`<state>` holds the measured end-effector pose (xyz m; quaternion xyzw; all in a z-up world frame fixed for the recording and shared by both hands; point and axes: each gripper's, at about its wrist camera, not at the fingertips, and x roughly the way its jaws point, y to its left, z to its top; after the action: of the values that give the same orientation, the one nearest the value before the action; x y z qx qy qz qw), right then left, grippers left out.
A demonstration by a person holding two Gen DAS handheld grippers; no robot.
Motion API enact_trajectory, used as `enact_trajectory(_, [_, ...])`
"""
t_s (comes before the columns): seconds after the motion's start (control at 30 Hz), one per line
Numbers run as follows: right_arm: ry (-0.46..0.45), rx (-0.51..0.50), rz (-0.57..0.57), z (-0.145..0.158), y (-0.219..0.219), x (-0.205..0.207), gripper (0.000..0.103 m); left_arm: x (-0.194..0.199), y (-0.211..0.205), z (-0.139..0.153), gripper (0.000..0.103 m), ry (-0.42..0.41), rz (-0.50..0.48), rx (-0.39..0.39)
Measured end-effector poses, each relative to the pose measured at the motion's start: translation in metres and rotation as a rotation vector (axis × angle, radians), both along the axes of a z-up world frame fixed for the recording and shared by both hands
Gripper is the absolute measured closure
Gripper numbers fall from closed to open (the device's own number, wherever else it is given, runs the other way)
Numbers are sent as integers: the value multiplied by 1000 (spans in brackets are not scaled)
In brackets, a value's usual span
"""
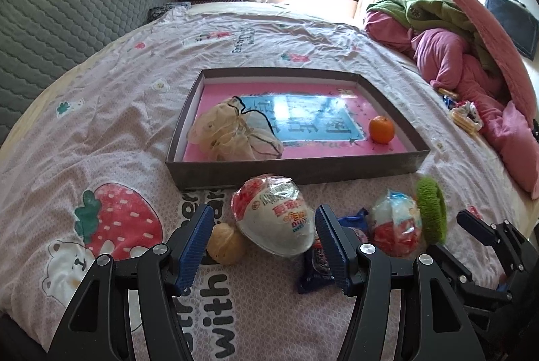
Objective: Organize objects
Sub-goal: 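Move the right tool to the green fuzzy ring while the left tool grasps the wrapped round snack, then close the right tool on the green ring's rim while the left tool holds the snack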
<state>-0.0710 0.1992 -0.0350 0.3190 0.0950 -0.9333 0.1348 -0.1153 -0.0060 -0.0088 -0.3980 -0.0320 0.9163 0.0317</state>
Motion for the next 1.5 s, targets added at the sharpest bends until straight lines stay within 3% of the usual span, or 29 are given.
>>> enact_trajectory(0.43, [0,38,10,-8,-9,-6,47,-18,5,-13,38,-50,13,-18])
enact_trajectory(0.63, [0,61,5,-12,-10,-9,61,-25,4,-19,38,-66,25,-15])
enact_trajectory(1.1, [-4,23,22,-11,-6,-11,77,-38,8,-32,38,-88,21,-16])
enact_trajectory(1.3, [-6,-11,24,-9,-2,-12,78,-39,10,-34,39,-77,7,-6])
enact_trajectory(1.5, [-8,-47,24,-7,1,-13,79,-38,10,-34,46,-69,-11,14])
